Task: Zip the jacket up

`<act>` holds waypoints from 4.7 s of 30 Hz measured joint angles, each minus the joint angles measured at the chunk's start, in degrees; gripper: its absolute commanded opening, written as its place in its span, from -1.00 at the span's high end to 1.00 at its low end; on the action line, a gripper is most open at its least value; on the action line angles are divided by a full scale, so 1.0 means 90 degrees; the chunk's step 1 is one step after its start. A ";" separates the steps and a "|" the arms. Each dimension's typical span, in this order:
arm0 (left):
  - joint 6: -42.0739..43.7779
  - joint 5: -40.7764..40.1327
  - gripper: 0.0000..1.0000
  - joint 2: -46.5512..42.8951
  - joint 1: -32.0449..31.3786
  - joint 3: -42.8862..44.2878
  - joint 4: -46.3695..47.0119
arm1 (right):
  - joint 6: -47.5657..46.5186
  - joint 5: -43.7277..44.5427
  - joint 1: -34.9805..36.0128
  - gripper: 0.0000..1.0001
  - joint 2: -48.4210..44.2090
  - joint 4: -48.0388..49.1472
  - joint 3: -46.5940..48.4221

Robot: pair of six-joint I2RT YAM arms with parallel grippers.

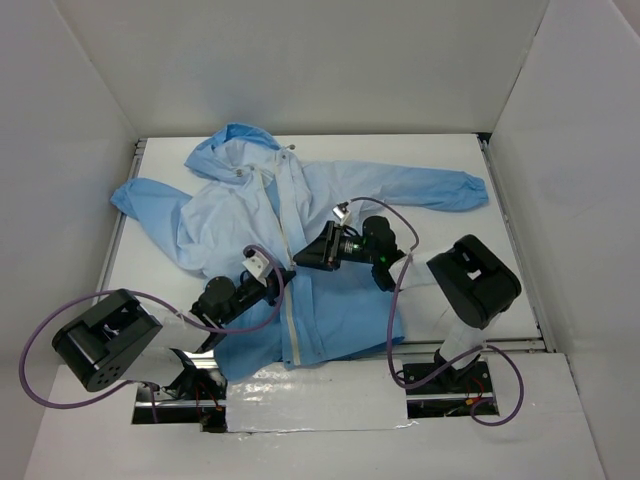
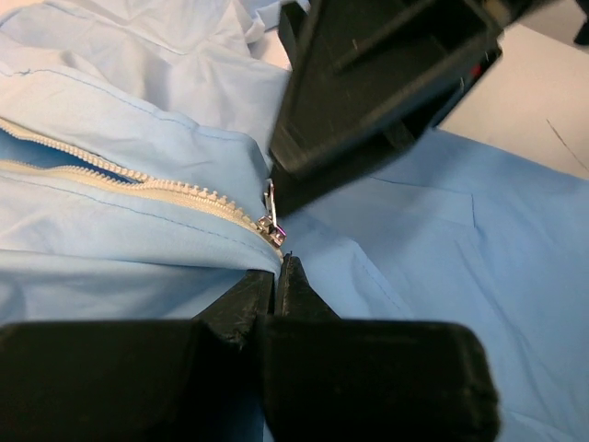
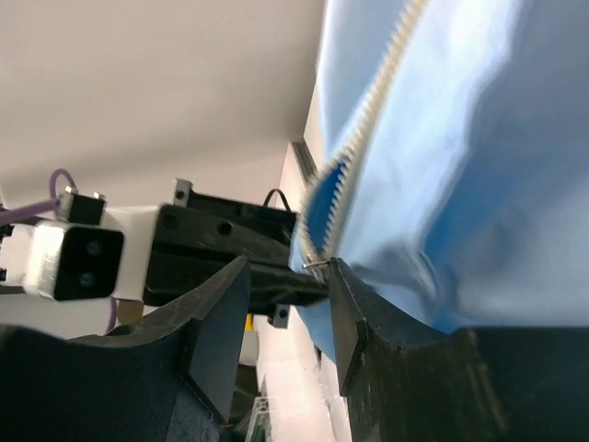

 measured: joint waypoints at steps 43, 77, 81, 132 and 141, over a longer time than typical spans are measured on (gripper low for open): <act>-0.0005 0.0194 1.00 0.0299 -0.0036 0.0148 -0.0090 | -0.1217 -0.0262 0.0136 0.16 -0.0374 -0.1654 0.0219; -0.0007 0.0078 1.00 0.0284 -0.0015 0.0177 -0.0274 | -0.0313 -0.0272 0.0134 1.00 0.0204 -0.0670 0.0032; -0.0010 0.0080 1.00 0.0284 -0.0012 0.0177 -0.0289 | -0.0308 -0.0248 0.0134 1.00 0.0202 -0.0697 0.0032; -0.0160 0.0036 1.00 0.0279 -0.0005 0.0177 -0.0440 | 0.2038 -0.0245 0.0328 1.00 0.1520 0.2331 -0.0466; -0.0182 0.0041 1.00 0.0279 -0.0005 0.0175 -0.0379 | 0.1780 -0.0243 0.0330 1.00 0.1367 0.2234 -0.0440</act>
